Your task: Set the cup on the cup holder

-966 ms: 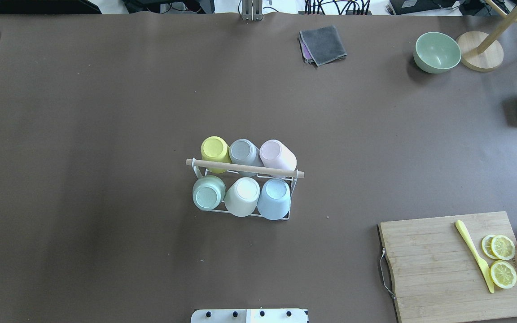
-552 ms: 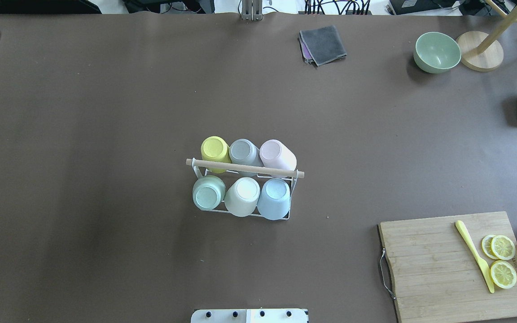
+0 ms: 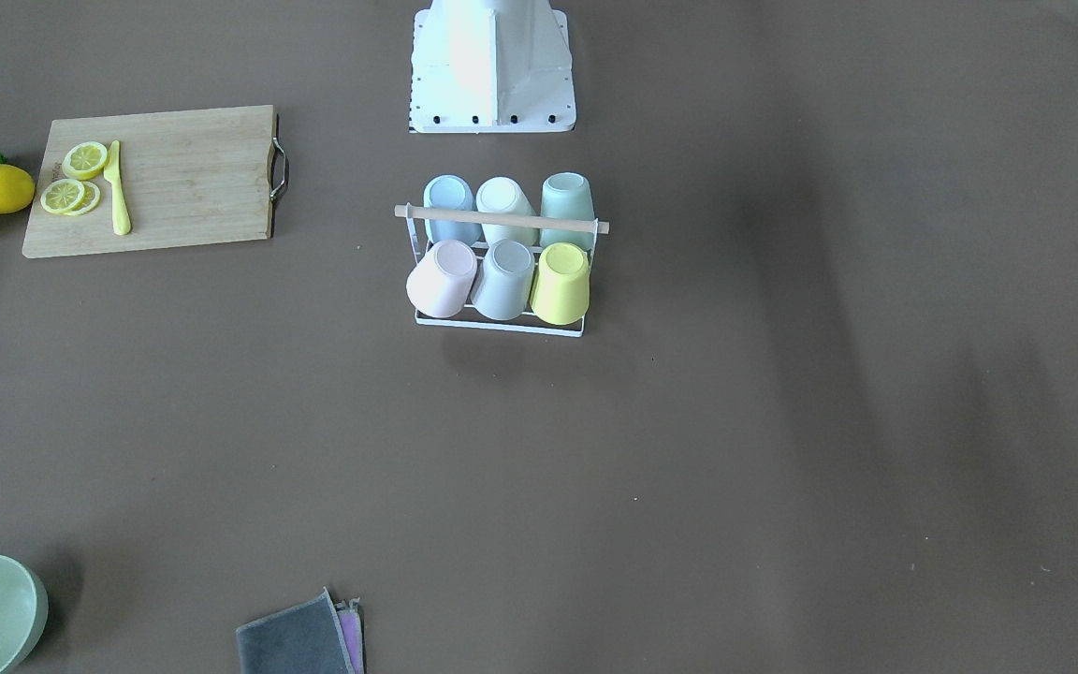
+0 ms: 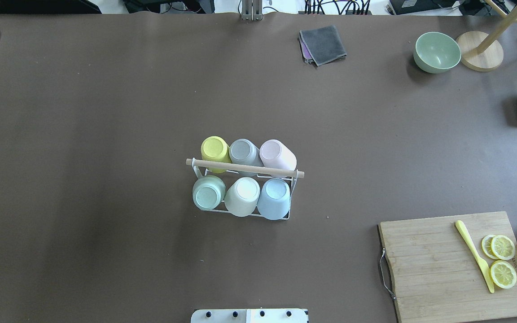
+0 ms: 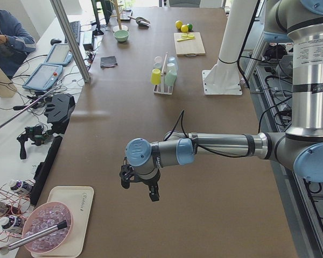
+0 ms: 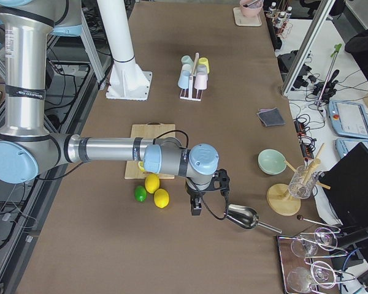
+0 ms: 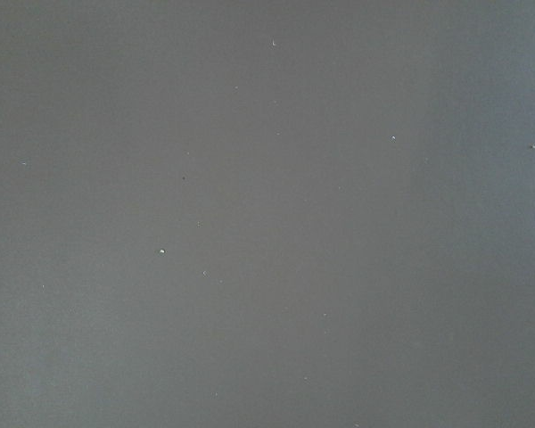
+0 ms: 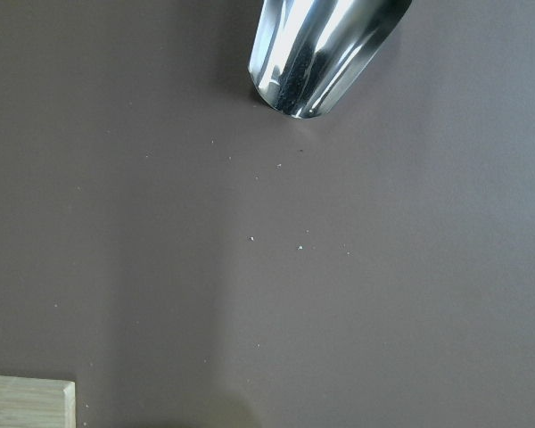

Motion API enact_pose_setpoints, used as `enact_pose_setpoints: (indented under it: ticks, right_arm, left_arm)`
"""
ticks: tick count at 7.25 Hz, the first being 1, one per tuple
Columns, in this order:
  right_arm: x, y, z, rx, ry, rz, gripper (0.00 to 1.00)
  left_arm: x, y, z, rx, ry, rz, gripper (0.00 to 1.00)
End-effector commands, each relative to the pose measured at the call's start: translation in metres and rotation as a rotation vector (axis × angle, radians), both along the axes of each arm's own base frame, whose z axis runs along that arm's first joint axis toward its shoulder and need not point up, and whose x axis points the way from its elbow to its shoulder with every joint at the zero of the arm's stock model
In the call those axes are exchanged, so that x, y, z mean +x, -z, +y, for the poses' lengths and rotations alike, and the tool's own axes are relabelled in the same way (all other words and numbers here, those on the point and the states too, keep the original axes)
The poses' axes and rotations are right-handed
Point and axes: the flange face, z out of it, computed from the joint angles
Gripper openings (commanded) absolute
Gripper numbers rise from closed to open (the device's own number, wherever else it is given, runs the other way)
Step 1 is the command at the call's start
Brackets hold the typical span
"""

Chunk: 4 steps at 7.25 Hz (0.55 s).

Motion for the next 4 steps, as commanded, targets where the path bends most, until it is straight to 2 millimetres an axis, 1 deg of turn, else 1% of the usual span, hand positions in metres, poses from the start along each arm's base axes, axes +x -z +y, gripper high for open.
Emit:
enact_pose_setpoints:
  ticks: [1,4]
  right_arm:
    - [0.0000,0.0000,-0.0007,0.001,0.000,0.000,1.00]
    - [0.0001,0.0031,-0.0006,0.010,0.001,0.001,1.00]
  left_arm:
    - [0.0002,0.0001,0.0000,0.001,-0.001,-0.001,0.99]
    - [-0.0006,0.0000,-0.0007,0.000,0.000,-0.011,0.99]
